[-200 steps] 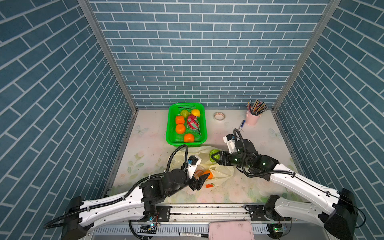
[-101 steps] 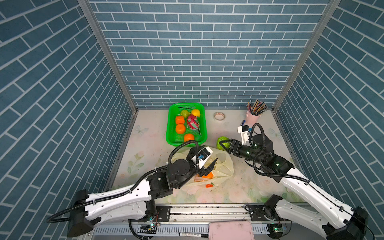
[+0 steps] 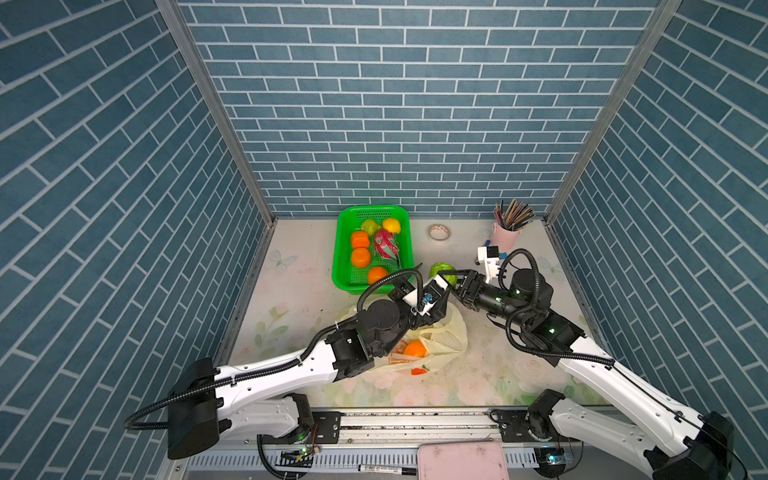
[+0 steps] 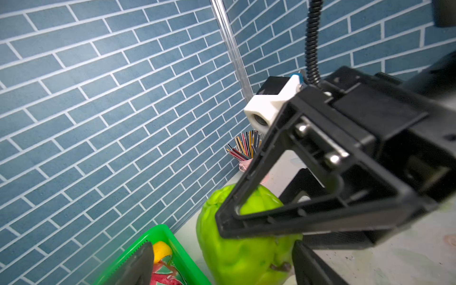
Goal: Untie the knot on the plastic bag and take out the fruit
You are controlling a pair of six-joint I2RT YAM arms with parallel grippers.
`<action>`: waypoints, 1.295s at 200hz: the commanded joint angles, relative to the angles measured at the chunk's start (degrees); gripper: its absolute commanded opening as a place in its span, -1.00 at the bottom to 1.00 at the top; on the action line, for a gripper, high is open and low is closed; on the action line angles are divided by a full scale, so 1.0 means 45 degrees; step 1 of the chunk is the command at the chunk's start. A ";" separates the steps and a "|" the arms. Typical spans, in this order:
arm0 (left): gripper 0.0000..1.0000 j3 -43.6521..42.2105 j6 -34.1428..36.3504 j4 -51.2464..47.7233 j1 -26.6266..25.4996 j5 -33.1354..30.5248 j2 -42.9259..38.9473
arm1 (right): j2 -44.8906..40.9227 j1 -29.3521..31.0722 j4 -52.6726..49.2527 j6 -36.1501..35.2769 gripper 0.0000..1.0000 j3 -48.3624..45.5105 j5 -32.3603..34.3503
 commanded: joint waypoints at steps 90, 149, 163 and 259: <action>0.70 0.1374 -0.0224 0.1265 0.0503 0.0992 0.2075 | -0.0112 -0.0031 0.2076 0.1918 0.04 -0.0501 -0.0660; 0.25 0.1479 -0.0950 0.1120 0.0725 0.0848 0.2423 | -0.0297 -0.0043 0.1504 0.1728 0.04 -0.0473 -0.0298; 0.18 0.1412 -0.1302 0.1018 0.0844 0.0932 0.2299 | -0.0392 -0.0029 0.1319 0.1537 0.10 -0.0425 -0.0101; 0.00 0.3029 -0.4382 -0.3134 0.3913 0.2730 0.1621 | -0.0775 -0.0053 -0.0012 -0.0427 0.66 -0.0267 0.1596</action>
